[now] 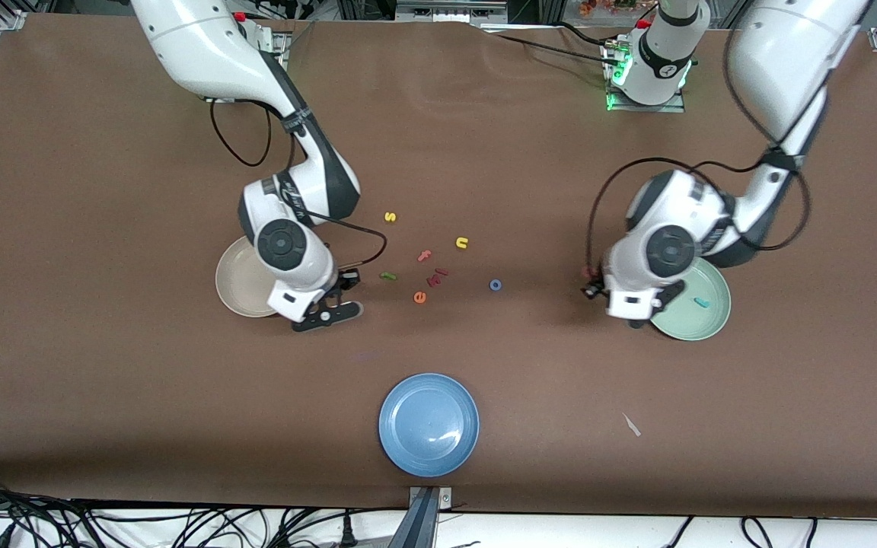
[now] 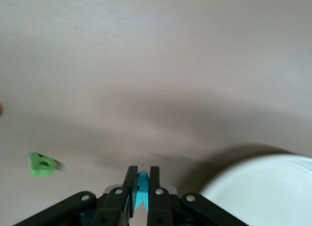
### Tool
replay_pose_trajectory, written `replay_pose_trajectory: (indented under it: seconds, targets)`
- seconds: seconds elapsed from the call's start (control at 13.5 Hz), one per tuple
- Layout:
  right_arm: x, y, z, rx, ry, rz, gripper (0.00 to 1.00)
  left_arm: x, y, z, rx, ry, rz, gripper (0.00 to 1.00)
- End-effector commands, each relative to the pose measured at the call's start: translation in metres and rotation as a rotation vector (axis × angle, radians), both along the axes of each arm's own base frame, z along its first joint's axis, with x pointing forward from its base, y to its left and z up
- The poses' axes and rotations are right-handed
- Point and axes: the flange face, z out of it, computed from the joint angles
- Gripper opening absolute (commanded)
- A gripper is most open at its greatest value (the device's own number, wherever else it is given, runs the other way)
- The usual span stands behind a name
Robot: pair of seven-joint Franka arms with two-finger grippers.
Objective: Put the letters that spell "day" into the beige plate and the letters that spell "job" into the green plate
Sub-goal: 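Place the cyan y on the cream plate while the left gripper places pink b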
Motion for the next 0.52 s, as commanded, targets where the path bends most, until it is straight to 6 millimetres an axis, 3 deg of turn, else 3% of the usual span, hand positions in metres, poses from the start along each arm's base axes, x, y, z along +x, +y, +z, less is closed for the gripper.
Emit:
replay_pose_trajectory:
  seconds: [0.0, 0.22, 0.3, 0.37, 0.44]
  targets:
    - [0.001, -0.041, 0.007, -0.067, 0.064, -0.031, 0.0, 0.005, 0.088, 0.014, -0.036, 0.036, -0.134, 0.0]
    - [-0.011, -0.078, -0.023, -0.111, 0.131, -0.044, 0.0, 0.01, 0.178, -0.012, -0.064, 0.033, -0.225, 0.0]
    - [-0.013, -0.085, -0.028, -0.119, 0.142, -0.053, 0.0, 0.01, 0.197, -0.029, -0.061, 0.025, -0.244, 0.0]
    - [-0.015, -0.086, -0.03, -0.122, 0.15, -0.056, 0.23, 0.012, 0.203, -0.042, -0.057, 0.011, -0.258, 0.0]
    - [-0.015, -0.086, -0.03, -0.123, 0.151, -0.064, 0.64, 0.013, 0.205, -0.05, -0.058, 0.01, -0.264, 0.18]
